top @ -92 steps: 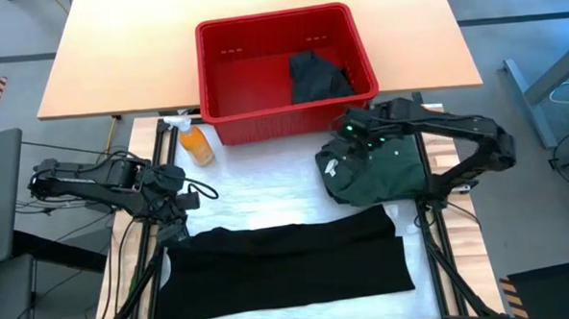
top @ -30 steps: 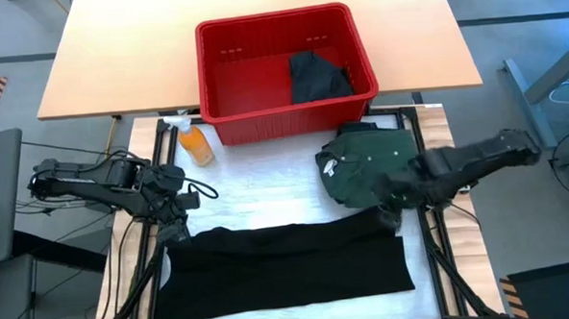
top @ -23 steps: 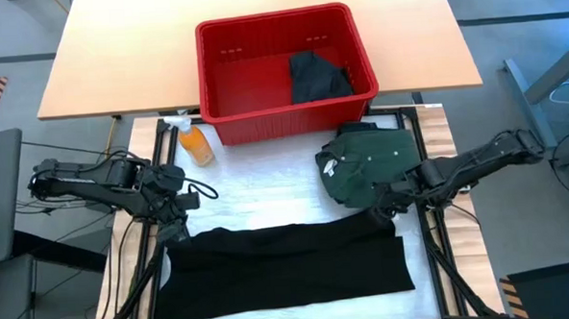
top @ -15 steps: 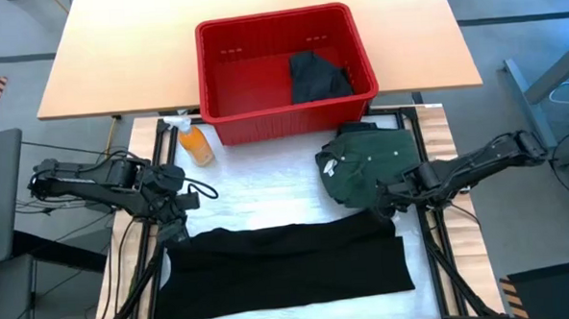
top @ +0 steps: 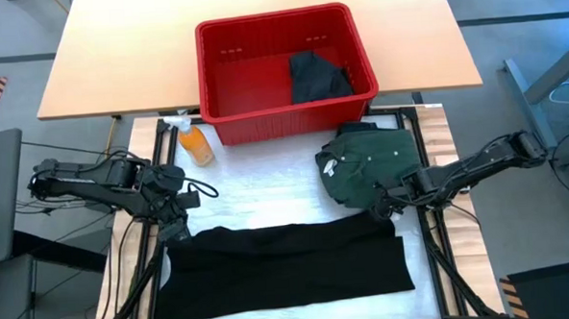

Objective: Fold laundry
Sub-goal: Fold the black shirt

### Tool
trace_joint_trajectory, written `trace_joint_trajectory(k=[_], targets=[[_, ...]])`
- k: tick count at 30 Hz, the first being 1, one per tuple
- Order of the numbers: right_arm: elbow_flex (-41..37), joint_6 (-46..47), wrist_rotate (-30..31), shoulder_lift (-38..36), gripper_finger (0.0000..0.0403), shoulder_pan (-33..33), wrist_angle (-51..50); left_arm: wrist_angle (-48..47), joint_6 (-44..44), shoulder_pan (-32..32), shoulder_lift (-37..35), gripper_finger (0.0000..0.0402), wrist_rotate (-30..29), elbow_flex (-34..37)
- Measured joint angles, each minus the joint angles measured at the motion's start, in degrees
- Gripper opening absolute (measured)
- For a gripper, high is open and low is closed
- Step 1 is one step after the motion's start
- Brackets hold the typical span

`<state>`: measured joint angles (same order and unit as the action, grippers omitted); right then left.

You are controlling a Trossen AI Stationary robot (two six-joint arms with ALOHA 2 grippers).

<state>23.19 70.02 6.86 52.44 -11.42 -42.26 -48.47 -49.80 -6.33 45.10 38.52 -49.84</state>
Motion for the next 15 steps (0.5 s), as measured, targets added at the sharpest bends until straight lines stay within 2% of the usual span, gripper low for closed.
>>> trace_joint_trajectory(k=[2, 4, 10, 15], targets=[[-0.2, 0.0, 0.5, 0.0, 0.0215, 0.0, 0.5, 0.0, 0.0, 0.0, 0.0, 0.0, 0.0, 0.0], [-0.2, -0.1, 0.6, 0.0, 0.0186, 0.0, 0.6, 0.0, 0.0, 0.0, 0.0, 0.0, -0.1, 0.0], [1.0, -3.5, 0.5, -0.1, 0.0027, -0.1, 0.6, 0.0, 0.0, 0.0, 0.0, 0.0, -0.3, 0.0], [8.0, -8.6, -1.6, -1.5, 0.0022, 0.4, -2.2, 2.4, -0.5, 0.0, 0.0, 0.0, 0.3, 0.0]])
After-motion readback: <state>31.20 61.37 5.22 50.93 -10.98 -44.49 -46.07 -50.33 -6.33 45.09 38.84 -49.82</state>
